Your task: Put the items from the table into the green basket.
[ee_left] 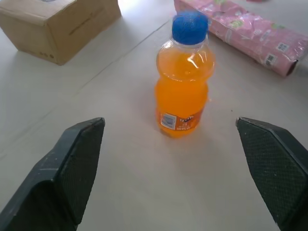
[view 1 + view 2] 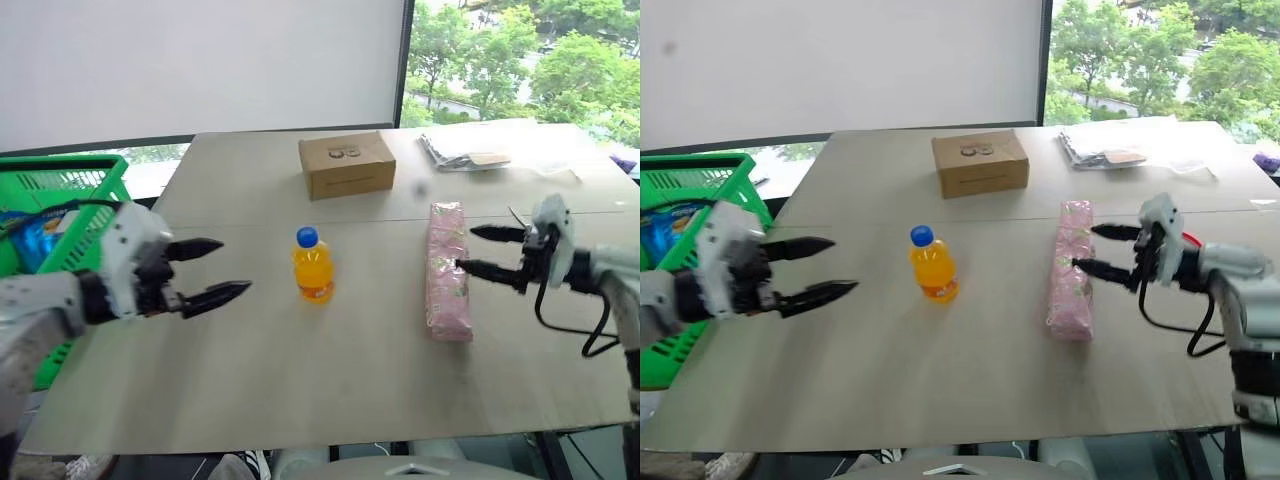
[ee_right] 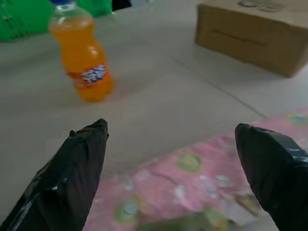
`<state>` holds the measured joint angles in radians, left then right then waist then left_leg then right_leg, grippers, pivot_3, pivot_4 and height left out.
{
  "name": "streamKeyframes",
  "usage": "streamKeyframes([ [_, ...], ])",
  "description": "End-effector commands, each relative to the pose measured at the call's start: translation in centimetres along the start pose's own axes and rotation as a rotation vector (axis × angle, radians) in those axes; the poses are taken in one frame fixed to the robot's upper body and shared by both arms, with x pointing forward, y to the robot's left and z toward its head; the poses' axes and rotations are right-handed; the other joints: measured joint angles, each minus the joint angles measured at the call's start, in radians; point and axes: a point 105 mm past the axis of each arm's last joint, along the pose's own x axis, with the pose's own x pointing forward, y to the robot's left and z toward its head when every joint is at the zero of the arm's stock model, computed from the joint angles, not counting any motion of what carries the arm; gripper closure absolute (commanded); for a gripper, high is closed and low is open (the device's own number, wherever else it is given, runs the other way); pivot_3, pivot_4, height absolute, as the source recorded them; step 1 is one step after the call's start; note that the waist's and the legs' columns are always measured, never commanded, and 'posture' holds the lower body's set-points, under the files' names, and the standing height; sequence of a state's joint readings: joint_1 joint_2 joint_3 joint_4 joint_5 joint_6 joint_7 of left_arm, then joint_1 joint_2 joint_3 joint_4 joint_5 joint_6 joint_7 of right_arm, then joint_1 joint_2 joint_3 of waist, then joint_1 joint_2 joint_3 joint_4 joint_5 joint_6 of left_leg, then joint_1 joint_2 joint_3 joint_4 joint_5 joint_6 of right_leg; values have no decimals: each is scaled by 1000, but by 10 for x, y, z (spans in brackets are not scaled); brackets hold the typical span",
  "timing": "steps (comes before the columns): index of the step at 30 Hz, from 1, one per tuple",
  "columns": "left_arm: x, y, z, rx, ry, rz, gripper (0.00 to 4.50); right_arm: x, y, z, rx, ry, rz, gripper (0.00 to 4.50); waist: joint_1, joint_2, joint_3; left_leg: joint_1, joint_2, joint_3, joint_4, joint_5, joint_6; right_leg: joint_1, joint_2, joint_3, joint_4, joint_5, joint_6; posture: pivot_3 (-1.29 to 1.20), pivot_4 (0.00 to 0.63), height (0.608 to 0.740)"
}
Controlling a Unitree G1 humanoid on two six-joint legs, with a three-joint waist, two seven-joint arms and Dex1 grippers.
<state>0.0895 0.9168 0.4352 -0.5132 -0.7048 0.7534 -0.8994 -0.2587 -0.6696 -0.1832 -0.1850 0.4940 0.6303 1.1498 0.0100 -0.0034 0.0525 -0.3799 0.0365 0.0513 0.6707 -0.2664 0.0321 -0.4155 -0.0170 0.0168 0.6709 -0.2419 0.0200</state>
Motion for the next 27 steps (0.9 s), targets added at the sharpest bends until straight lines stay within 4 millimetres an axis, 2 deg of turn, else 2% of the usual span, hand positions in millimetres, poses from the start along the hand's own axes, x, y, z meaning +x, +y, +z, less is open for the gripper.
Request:
streamKeyframes([
  [1,30,-2,4,36,-112,45,0,5,31,26,-78,-49,74,27,4,-2,-2,1,0,0,1,0,0,1,0,0,0,0,0,-4,0,724],
  [4,50,0,-8,99,-118,68,0,8,46,27,-111,-16,128,27,3,-11,-7,2,0,0,2,0,0,3,0,0,-1,-1,-1,-14,0,724],
  [7,66,13,-20,114,-129,98,0,7,53,32,-141,0,164,27,-3,-12,-8,2,0,1,2,0,0,2,1,0,-1,0,-3,-22,0,724],
  [9,76,14,-24,106,-139,75,0,7,55,35,-143,-7,179,27,-8,-12,-9,1,0,1,2,0,0,2,1,0,-1,0,-4,-34,0,724],
  [14,98,9,-23,77,-185,19,0,8,58,38,-143,-40,189,27,-20,-13,-9,-1,0,-1,1,-1,1,2,2,-1,-4,3,-2,-52,0,724],
  [18,107,-2,-22,32,-206,-56,0,7,57,35,-139,-32,170,27,-30,-13,-9,-1,0,0,1,-2,3,2,2,-1,-6,3,-1,-67,0,724],
  [23,121,-6,-26,25,-181,-103,0,6,53,29,-138,-26,145,27,-40,-13,-9,-1,0,-1,1,-2,3,2,2,-1,-6,3,-1,-76,0,724],
  [27,139,3,-18,58,-181,-84,0,6,50,22,-145,-15,124,27,-46,-14,-9,-1,0,-1,1,-2,3,3,2,-2,-6,2,0,-93,0,724],
])
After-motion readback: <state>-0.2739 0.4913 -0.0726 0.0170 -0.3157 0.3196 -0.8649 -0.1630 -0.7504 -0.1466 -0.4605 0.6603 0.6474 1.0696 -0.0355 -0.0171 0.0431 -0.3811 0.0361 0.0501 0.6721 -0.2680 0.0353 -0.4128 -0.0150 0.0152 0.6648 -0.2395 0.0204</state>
